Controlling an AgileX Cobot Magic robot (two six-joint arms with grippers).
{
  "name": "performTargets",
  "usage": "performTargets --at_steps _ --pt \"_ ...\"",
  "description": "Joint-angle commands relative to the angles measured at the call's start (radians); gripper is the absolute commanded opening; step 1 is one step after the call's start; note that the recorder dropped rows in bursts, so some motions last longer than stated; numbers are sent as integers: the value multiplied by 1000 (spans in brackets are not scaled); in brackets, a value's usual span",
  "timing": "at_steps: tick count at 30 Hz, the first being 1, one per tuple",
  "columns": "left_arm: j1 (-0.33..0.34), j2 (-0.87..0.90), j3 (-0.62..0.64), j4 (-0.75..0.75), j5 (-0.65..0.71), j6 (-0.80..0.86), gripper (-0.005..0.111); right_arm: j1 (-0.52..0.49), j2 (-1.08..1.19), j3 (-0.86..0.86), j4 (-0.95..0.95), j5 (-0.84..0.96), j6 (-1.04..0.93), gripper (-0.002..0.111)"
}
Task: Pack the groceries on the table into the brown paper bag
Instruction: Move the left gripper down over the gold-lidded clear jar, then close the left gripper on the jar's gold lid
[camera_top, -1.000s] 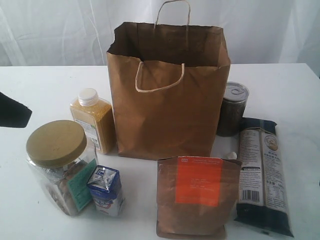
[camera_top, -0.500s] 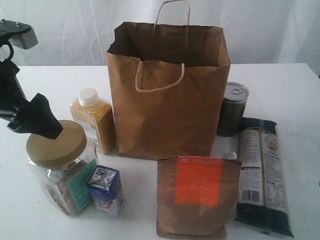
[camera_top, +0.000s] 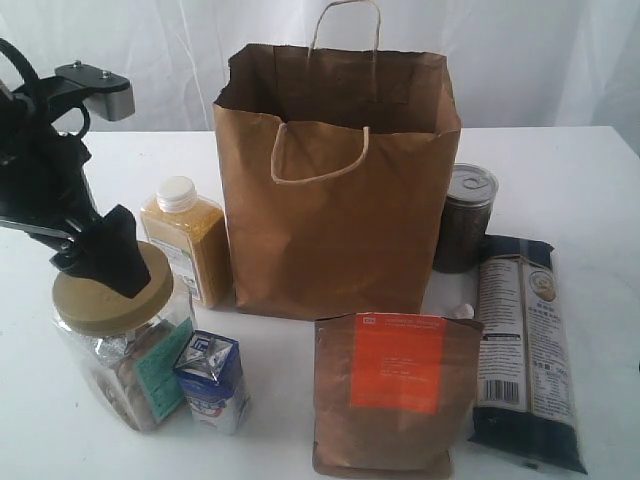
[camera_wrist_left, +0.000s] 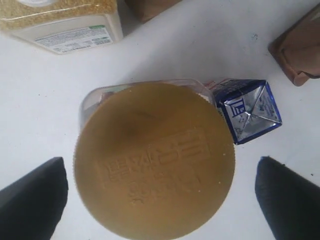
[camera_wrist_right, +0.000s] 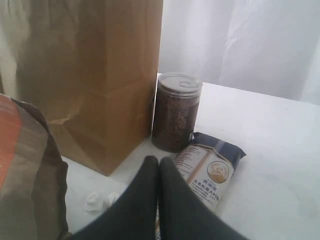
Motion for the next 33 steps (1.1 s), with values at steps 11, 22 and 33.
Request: performTargets --at_steps 11,22,33 --pt "-25 39 -6 1 6 -16 105 -4 -5 1 -3 -6 -10 0" --pt "-25 68 -6 21 20 -23 105 -4 -5 1 -3 -6 -10 0" --pt "-43 70 -6 35 29 -25 105 -4 -5 1 -3 -6 -10 0"
